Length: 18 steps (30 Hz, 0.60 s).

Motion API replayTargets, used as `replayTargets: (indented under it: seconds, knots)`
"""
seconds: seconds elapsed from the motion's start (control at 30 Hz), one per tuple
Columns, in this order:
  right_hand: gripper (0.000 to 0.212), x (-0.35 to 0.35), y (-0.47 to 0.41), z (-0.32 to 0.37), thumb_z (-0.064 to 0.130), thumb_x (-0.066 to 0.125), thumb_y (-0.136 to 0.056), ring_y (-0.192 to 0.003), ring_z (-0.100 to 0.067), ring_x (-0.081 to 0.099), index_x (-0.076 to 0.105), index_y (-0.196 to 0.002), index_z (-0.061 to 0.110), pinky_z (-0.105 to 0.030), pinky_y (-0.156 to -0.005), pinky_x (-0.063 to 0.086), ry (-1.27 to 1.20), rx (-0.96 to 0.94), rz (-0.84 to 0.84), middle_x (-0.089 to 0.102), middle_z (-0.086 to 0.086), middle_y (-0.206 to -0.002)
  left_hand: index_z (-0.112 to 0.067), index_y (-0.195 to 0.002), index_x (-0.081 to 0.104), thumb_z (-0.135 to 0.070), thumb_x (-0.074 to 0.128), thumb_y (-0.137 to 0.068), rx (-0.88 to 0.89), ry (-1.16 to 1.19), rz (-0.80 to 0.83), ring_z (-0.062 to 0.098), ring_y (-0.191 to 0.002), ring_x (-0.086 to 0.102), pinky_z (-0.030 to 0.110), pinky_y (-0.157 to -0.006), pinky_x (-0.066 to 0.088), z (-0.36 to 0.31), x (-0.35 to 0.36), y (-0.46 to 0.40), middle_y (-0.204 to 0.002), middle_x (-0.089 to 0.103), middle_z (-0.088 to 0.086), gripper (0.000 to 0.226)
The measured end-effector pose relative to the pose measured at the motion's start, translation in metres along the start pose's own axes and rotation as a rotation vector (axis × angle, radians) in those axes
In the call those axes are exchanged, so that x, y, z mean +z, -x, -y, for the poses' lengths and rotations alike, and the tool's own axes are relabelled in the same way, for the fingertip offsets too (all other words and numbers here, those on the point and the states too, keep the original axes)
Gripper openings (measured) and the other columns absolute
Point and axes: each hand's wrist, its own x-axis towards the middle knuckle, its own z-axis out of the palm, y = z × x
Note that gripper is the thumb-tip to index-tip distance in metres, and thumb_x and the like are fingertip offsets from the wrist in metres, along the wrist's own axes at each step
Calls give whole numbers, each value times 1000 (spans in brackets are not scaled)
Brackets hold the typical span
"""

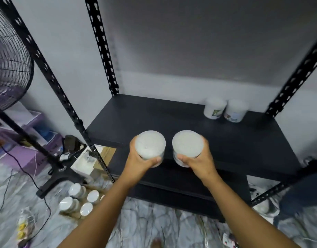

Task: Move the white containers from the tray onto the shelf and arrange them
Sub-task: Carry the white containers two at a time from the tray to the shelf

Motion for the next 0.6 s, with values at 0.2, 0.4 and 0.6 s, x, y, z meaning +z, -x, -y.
replayTargets:
  seconds: [0.2, 0.4, 0.6]
  knots:
    - [84, -30, -41, -16, 48, 88, -48, -106, 12, 51, 38, -116, 56, -11, -69, 51, -15, 22, -62, 51, 22, -121, -59, -122, 30, -41, 85, -59, -6, 59, 95, -16, -106, 50, 8, -69, 50, -2, 40, -52, -118, 46, -35, 85]
    - [87, -47, -80, -35, 44, 87, -48, -102, 16, 51, 39, -120, 46, -6, -66, 49, -15, 37, -132, 52, 20, -119, -57, -122, 31, -29, 86, -67, 11, 69, 196, -9, -112, 51, 9, -76, 50, 10, 75, -98, -117, 49, -36, 83]
    - [85, -58, -105, -62, 22, 91, -57, -104, 11, 54, 40, -124, 36, -8, -70, 49, 3, 75, -185, 55, 16, -119, -51, -122, 31, -26, 85, -62, 10, 43, 234, -12, -110, 51, 7, -78, 47, 23, 103, -129, -125, 46, -19, 84]
